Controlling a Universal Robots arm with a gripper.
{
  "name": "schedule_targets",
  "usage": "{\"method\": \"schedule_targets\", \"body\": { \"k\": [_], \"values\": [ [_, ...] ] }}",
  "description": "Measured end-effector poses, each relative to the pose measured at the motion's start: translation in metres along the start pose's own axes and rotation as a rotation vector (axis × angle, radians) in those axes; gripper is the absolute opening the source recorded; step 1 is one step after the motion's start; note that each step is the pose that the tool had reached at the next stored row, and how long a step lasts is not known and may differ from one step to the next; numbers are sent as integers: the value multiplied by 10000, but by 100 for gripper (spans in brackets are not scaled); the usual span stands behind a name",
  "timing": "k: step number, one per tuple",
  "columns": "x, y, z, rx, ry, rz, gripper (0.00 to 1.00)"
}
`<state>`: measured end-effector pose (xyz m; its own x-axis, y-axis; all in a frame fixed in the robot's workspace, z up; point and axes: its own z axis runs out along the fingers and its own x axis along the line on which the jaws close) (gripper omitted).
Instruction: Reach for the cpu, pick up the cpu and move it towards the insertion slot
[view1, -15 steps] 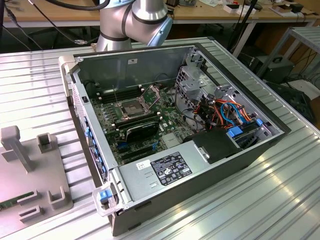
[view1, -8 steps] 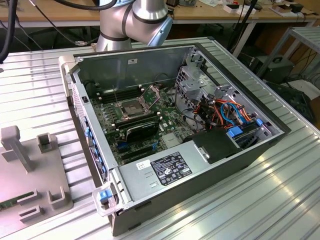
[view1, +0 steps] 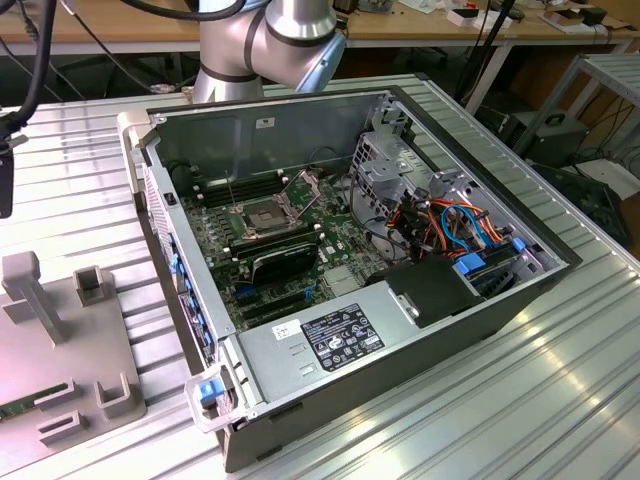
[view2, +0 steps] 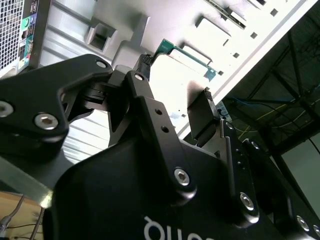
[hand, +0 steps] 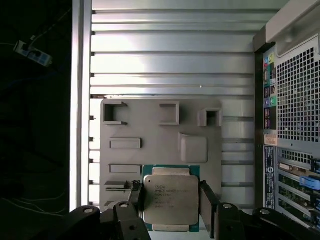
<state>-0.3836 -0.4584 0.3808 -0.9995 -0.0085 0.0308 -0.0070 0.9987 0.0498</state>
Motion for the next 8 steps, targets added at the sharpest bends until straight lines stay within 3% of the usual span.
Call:
{"method": "schedule_targets", "body": {
  "k": [8],
  "values": [
    [-130, -1, 0, 0, 0, 0, 55]
  ]
}}
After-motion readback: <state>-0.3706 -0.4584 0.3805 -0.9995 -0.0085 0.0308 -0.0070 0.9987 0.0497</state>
